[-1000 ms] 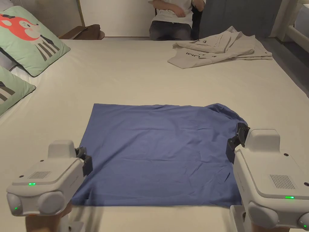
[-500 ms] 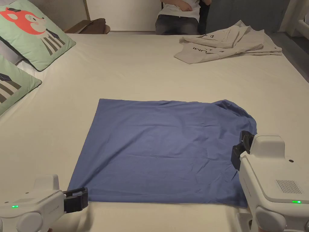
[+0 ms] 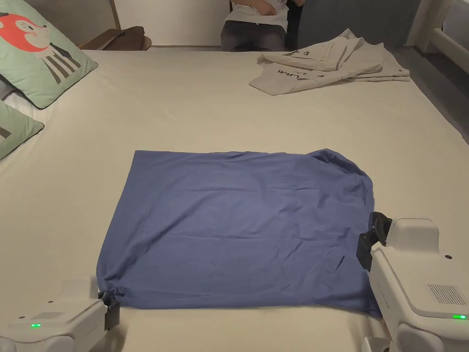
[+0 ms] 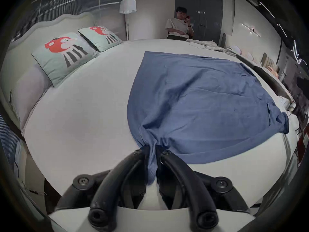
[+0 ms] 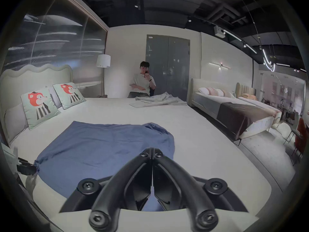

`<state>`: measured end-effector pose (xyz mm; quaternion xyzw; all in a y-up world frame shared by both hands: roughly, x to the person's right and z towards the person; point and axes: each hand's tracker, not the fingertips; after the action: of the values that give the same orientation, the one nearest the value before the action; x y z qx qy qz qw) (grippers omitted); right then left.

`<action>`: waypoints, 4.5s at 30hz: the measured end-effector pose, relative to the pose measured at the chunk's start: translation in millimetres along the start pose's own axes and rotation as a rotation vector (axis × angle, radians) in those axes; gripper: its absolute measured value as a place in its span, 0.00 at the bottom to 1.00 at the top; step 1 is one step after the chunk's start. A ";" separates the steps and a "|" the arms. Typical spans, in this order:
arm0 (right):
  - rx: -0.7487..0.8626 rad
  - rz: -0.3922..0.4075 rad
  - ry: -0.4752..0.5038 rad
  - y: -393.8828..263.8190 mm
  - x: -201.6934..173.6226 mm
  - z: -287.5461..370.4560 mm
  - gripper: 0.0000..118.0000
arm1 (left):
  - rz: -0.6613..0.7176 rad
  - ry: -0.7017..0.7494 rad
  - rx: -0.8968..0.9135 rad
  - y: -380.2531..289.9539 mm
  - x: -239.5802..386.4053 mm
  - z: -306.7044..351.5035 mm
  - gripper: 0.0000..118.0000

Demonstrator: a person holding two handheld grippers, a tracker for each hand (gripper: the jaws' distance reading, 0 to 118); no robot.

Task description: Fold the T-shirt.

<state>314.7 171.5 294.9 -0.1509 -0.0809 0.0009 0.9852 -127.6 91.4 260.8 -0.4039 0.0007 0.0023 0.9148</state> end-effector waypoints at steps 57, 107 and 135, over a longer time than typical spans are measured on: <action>-0.394 -0.094 0.039 9.5 19.1 -198.5 0.08 | 0.052 -0.003 0.064 177.0 10.7 -108.7 0.03; 0.163 0.056 0.008 56.5 -36.1 -34.8 0.00 | 0.001 -0.091 0.620 123.6 77.4 30.3 0.00; -0.007 0.049 -0.019 26.1 -10.3 -91.6 0.00 | 0.117 -0.004 -0.101 133.0 0.0 -115.9 0.43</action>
<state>319.8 169.0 199.3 -0.1563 -0.0865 0.0260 0.9836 -128.1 95.3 84.4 -0.4490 0.0221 0.0565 0.8915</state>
